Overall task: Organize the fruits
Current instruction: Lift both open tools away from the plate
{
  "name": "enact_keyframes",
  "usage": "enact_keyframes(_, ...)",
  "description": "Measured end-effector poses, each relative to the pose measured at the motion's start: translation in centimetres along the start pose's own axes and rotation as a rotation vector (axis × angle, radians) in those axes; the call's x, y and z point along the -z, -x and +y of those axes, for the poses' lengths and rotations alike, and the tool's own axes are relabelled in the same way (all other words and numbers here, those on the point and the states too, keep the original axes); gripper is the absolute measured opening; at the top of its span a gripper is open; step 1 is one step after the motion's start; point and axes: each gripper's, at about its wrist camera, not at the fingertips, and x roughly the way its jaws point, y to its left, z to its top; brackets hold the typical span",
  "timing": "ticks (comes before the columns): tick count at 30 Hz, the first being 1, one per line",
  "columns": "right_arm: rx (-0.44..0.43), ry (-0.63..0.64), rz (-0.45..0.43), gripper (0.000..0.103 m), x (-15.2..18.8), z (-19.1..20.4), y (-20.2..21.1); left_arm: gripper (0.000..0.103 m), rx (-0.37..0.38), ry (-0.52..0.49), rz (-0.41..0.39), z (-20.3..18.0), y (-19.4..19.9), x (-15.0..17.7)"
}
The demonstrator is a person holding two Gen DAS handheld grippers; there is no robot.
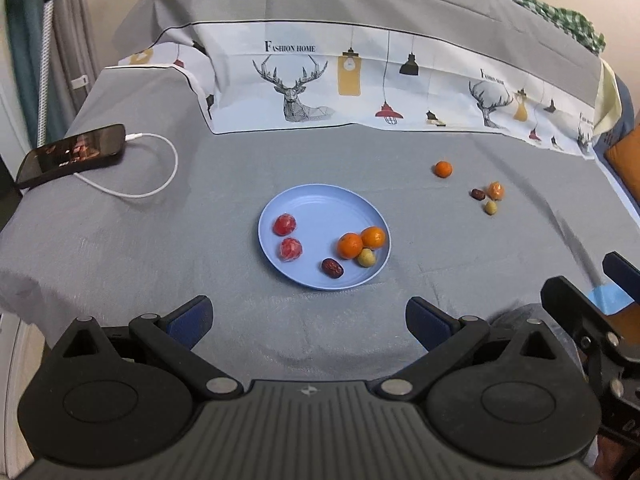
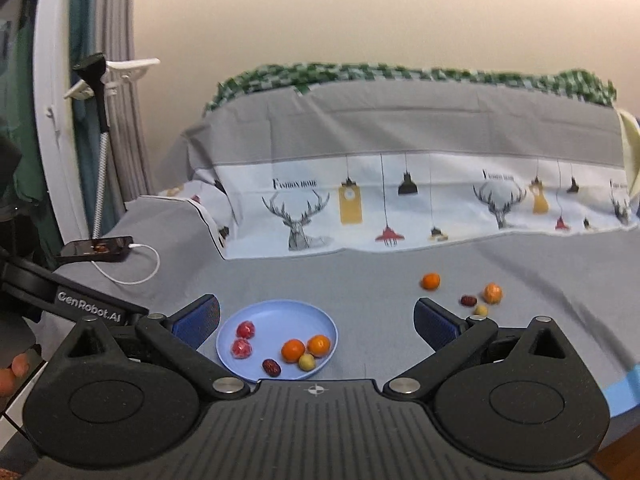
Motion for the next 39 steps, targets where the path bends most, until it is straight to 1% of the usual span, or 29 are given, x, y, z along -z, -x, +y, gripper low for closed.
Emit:
enact_keyframes(5,-0.005,0.011,-0.025,0.102,0.1,0.1,1.1,0.103,0.002,-0.008,-0.021,-0.5,1.1,0.5)
enact_keyframes(10,-0.014,0.001,-0.018,0.102,0.3,0.0,1.0,0.103,-0.004,-0.019,-0.025,-0.8,1.4,0.6)
enact_keyframes(28,-0.03,-0.006,-0.014,0.102,0.6,0.0,0.6,0.103,-0.007,-0.034,-0.029,-1.1,1.2,0.6)
enact_keyframes(39,-0.046,-0.021,-0.01,0.102,0.8,-0.6,0.0,0.103,-0.015,-0.059,-0.023,-2.1,0.6,0.2)
